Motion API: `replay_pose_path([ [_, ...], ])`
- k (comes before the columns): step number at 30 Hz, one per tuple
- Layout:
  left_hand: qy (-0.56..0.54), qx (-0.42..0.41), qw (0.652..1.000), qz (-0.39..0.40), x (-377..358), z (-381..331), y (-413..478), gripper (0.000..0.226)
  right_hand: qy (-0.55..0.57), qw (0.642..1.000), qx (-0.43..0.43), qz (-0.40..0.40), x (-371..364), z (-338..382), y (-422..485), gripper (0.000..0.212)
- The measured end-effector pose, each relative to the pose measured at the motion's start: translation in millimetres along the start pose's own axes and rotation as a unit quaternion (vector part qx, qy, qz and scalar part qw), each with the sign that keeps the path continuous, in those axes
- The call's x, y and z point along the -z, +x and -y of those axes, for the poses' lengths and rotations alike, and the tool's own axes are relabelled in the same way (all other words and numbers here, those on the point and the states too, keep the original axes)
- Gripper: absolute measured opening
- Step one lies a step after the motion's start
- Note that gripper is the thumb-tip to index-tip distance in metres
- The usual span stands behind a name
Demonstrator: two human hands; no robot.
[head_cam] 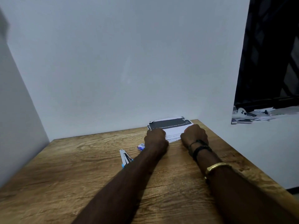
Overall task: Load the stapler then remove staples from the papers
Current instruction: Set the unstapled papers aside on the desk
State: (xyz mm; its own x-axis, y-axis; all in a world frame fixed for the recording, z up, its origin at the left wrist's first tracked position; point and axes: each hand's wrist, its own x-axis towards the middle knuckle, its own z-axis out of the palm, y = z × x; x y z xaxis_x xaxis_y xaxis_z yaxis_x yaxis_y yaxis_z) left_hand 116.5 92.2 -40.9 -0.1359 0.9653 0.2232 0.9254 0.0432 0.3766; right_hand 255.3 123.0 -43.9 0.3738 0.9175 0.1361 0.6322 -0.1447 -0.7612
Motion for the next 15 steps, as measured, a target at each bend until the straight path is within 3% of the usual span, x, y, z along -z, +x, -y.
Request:
replay_pose_path([
  [8, -0.012, 0.011, 1.0, 0.019, 7.7, 16.0, 9.6, 0.022, -0.059, 0.995, 0.072, 0.025, -4.9, 7.2, -10.4, 0.018],
  [12, -0.096, 0.018, 0.995, -0.034, 16.1, 29.2, 2.2, 0.031, -0.053, 0.992, 0.109, 0.034, -7.7, 11.4, -18.0, 0.016],
  [15, -0.15, 0.057, 0.982, -0.096, 35.2, 44.7, -8.2, 0.02, -0.015, 0.991, 0.129, 0.04, -9.9, 18.9, -28.6, 0.013],
])
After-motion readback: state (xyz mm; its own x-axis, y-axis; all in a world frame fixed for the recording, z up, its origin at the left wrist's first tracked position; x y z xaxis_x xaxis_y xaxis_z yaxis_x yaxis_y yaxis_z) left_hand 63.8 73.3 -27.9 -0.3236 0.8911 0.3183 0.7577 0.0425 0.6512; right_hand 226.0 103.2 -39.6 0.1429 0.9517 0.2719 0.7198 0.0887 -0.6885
